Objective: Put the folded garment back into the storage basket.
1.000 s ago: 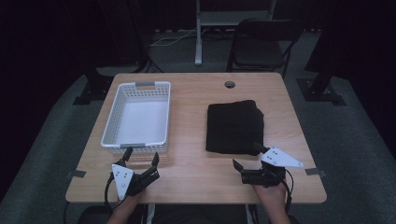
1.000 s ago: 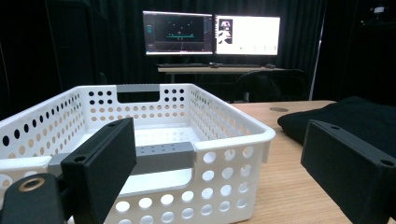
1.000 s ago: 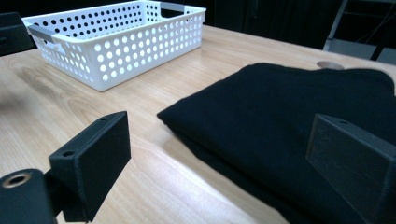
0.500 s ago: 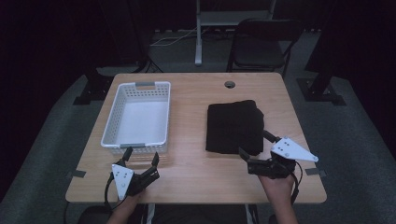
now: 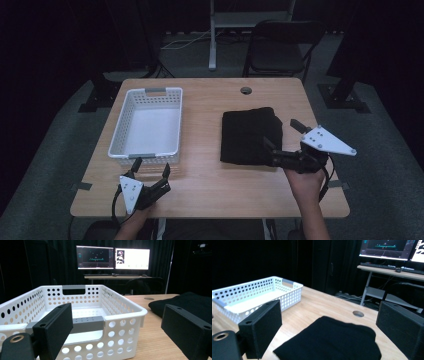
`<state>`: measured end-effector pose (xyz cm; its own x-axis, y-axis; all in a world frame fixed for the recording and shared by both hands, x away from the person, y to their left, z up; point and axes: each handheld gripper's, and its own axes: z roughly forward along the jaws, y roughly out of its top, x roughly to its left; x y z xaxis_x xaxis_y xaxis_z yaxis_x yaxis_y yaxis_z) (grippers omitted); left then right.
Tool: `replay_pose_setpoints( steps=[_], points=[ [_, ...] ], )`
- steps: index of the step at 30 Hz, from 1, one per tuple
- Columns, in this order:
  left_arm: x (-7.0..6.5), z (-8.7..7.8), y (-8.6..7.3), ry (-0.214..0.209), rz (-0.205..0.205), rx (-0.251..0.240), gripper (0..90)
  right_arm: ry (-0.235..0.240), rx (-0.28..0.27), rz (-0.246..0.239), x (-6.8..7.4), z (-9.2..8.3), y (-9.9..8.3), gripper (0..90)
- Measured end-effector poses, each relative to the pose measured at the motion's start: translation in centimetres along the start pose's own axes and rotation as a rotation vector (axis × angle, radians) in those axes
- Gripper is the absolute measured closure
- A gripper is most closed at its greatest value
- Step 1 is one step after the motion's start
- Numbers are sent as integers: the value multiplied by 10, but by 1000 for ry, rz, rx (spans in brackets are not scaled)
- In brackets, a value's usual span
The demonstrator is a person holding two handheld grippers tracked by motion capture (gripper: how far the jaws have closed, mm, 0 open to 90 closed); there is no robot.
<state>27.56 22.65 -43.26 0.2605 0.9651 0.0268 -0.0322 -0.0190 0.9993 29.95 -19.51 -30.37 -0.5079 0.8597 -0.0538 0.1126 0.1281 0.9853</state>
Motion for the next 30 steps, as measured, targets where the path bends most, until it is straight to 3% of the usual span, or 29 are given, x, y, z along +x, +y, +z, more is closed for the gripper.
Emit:
replay_pose_setpoints(
  steps=[5,11,18,22,30],
  points=[
    [0,0,0,0,0,1,117,-26,0,18,-10,6,8,66],
    [0,0,0,1,3,0,117,-60,51,-9,-24,22,12,66],
    [0,0,0,1,3,1,117,-55,89,73,-45,40,6,66],
    [0,0,0,0,3,0,117,-94,122,86,-55,51,-3,67],
    [0,0,0,-1,2,-1,117,-109,213,138,-71,75,-20,67]
  ],
)
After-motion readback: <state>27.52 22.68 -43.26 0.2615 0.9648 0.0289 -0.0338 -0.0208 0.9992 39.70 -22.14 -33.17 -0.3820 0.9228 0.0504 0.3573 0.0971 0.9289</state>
